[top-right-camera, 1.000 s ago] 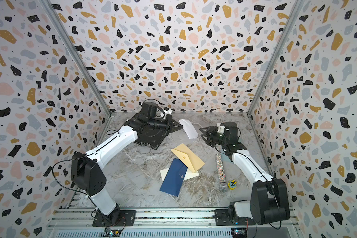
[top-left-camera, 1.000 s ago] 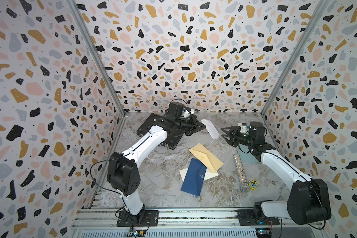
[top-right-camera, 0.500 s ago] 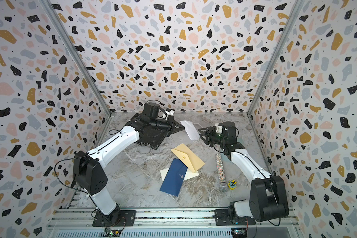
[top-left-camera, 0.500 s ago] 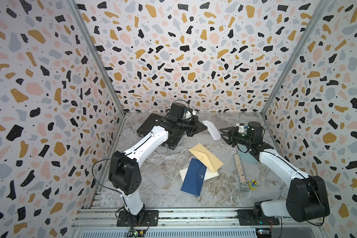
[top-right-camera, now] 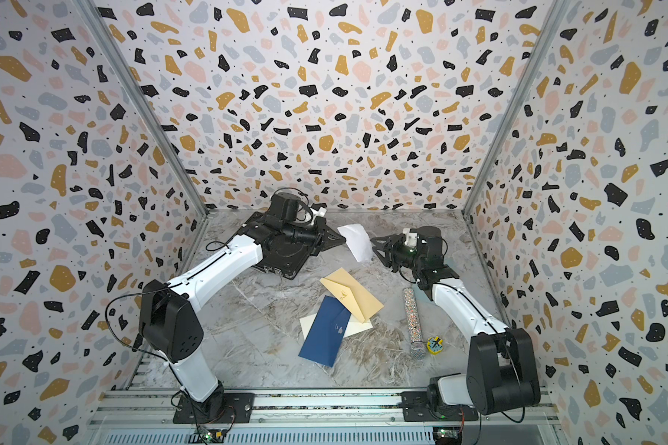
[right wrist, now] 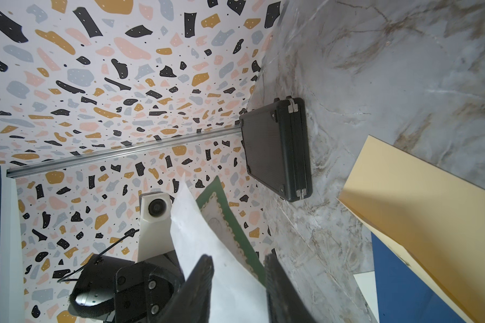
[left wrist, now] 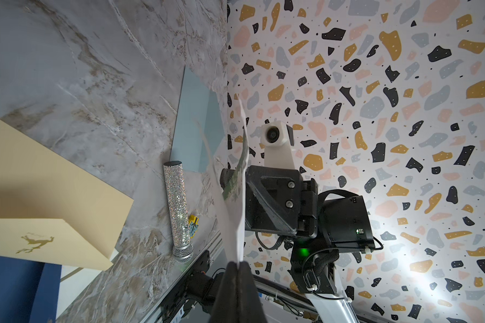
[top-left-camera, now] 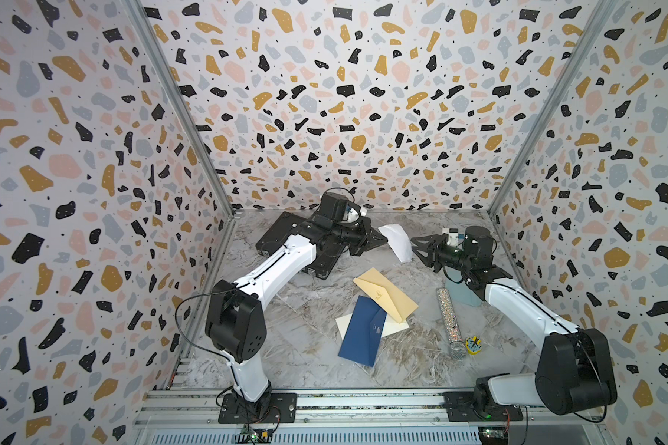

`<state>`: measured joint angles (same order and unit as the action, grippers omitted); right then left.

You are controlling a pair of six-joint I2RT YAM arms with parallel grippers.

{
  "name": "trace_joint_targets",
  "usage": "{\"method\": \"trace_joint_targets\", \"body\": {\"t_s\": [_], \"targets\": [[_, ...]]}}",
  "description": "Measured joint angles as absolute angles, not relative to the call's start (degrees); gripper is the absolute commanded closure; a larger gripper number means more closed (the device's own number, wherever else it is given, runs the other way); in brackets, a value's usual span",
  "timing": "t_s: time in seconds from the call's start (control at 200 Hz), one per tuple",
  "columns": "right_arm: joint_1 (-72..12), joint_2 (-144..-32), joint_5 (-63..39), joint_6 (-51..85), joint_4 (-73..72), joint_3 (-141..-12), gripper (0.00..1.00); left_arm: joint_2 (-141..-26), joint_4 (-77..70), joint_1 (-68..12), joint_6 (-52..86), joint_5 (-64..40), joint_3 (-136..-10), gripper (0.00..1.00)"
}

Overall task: Take the letter paper out of the envelope
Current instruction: Unfold the letter paper.

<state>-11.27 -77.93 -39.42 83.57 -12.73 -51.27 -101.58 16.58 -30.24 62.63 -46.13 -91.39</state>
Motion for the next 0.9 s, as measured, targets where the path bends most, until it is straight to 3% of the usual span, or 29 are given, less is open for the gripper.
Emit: {"method": "trace_joint_targets", "body": {"t_s": [0.901], "targets": [[-11.29,-79.0,-41.67,91.79,-24.86,-47.24,0.61,-101.58,16.32,-30.24,62.63,-46.5,-91.48,1.0]]}}
